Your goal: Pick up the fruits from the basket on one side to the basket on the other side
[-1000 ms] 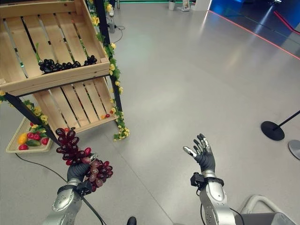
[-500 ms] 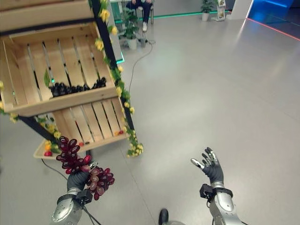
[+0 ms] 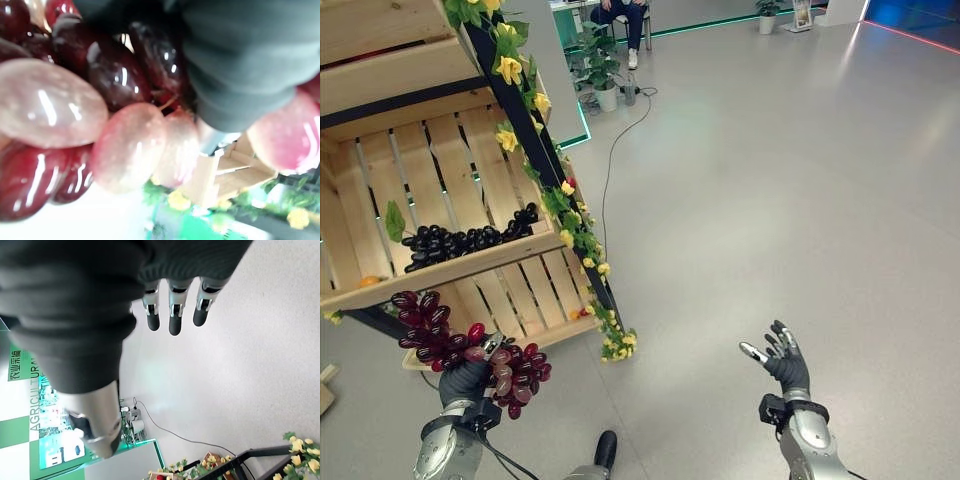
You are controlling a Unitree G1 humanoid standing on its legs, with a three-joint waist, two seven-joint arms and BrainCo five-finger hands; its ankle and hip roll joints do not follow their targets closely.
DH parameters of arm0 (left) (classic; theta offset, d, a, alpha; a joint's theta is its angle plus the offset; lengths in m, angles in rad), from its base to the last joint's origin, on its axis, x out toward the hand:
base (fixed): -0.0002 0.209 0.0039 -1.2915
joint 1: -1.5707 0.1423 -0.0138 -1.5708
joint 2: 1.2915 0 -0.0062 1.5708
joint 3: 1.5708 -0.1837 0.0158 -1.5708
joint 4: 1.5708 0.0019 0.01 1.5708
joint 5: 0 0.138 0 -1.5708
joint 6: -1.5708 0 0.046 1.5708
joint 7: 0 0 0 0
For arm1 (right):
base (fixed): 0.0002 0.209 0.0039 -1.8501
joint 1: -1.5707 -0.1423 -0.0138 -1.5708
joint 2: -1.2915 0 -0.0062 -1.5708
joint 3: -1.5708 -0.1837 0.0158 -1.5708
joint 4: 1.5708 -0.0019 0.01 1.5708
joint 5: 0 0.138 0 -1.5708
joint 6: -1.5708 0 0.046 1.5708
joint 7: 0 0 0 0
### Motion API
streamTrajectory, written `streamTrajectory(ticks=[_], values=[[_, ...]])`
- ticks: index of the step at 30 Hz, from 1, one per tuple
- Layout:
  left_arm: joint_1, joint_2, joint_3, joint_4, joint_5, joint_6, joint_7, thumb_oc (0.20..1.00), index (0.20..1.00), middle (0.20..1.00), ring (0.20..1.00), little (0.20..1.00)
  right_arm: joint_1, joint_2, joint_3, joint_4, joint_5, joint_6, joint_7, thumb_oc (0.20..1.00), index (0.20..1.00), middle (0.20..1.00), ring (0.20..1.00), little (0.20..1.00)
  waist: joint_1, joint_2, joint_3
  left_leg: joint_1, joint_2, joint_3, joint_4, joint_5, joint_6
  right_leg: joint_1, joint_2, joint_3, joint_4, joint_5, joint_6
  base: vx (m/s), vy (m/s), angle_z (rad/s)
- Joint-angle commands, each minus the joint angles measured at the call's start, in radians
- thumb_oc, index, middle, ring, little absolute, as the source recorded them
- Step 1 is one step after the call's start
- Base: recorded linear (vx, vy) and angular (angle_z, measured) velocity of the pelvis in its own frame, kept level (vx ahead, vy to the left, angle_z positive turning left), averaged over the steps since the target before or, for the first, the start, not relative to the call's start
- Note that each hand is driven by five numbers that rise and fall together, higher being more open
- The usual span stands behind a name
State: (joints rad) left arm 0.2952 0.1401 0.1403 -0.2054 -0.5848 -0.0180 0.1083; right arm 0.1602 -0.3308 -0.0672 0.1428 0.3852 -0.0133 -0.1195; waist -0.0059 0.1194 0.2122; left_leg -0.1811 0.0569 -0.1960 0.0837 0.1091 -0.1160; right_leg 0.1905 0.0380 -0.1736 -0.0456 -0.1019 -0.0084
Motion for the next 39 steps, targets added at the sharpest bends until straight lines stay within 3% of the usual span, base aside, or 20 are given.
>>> streamTrajectory(ticks=[1, 11, 15, 25, 34, 38, 39], values=[[-0.022, 0.06, 0.072, -0.167, -0.063, -0.095, -0.016, 0.2, 0.2, 0.2, 0.2, 0.2, -0.066, 0.029, 0.003, -0.022, 0.006, -0.029, 0.012, 1.0, 1.0, 1.0, 1.0, 1.0, 0.053, -0.067, -0.006, 0.081, -0.001, 0.028, -0.047, -0.066, 0.01, -0.057, -0.06, -0.002, -0.004, -0.042, 0.039, 0.09, -0.024, 0.13], [-0.02, 0.08, 0.125, -0.204, -0.171, -0.111, -0.014, 0.2, 0.2, 0.2, 0.2, 0.2, -0.08, 0.03, 0.035, 0.023, 0.007, -0.016, 0.033, 1.0, 1.0, 1.0, 1.0, 1.0, 0.061, -0.074, 0.004, 0.109, -0.014, 0.005, -0.037, -0.075, 0.005, -0.036, -0.054, -0.019, -0.023, -0.046, 0.033, 0.0, -0.007, 0.13], [-0.058, 0.131, 0.159, -0.186, -0.197, -0.124, -0.017, 0.2, 0.2, 0.2, 0.2, 0.2, -0.109, -0.019, 0.063, -0.004, -0.062, -0.008, 0.085, 1.0, 1.0, 1.0, 1.0, 1.0, 0.069, -0.079, 0.005, 0.104, -0.023, -0.008, -0.034, -0.077, 0.005, -0.04, -0.061, -0.034, -0.018, -0.045, 0.039, -0.01, 0.005, 0.08], [-0.159, 0.235, 0.147, -0.165, -0.244, -0.139, -0.032, 0.2, 0.2, 0.2, 0.2, 0.2, -0.128, -0.024, 0.102, -0.013, -0.063, -0.021, 0.131, 1.0, 1.0, 1.0, 1.0, 1.0, 0.092, -0.078, -0.017, 0.103, -0.04, -0.084, -0.084, -0.057, -0.006, -0.049, -0.083, -0.115, 0.003, -0.05, 0.048, 0.0, 0.014, 0.21], [-0.276, 0.373, 0.114, -0.114, -0.269, -0.141, -0.036, 0.2, 0.2, 0.2, 0.2, 0.2, -0.16, -0.023, 0.183, 0.004, -0.071, -0.007, 0.19, 1.0, 1.0, 1.0, 1.0, 1.0, 0.096, -0.079, -0.042, 0.11, -0.055, -0.119, -0.101, -0.056, -0.007, -0.034, -0.1, -0.157, 0.011, -0.059, 0.056, 0.02, 0.017, 0.14], [-0.349, 0.463, 0.098, -0.018, -0.285, -0.138, -0.015, 0.2, 0.2, 0.2, 0.2, 0.2, -0.168, -0.023, 0.218, 0.0, -0.076, 0.0, 0.212, 1.0, 1.0, 1.0, 1.0, 1.0, 0.09, -0.079, -0.052, 0.111, -0.057, -0.131, -0.108, -0.055, -0.007, -0.03, -0.106, -0.176, 0.014, -0.063, 0.061, 0.03, 0.016, 0.11], [-0.385, 0.529, 0.091, 0.042, -0.287, -0.131, -0.007, 0.2, 0.2, 0.2, 0.2, 0.2, -0.175, -0.025, 0.237, 0.005, -0.078, 0.004, 0.218, 1.0, 1.0, 1.0, 1.0, 1.0, 0.089, -0.076, -0.059, 0.114, -0.059, -0.136, -0.114, -0.054, -0.008, -0.027, -0.11, -0.183, 0.016, -0.064, 0.066, 0.04, 0.02, 0.08]])
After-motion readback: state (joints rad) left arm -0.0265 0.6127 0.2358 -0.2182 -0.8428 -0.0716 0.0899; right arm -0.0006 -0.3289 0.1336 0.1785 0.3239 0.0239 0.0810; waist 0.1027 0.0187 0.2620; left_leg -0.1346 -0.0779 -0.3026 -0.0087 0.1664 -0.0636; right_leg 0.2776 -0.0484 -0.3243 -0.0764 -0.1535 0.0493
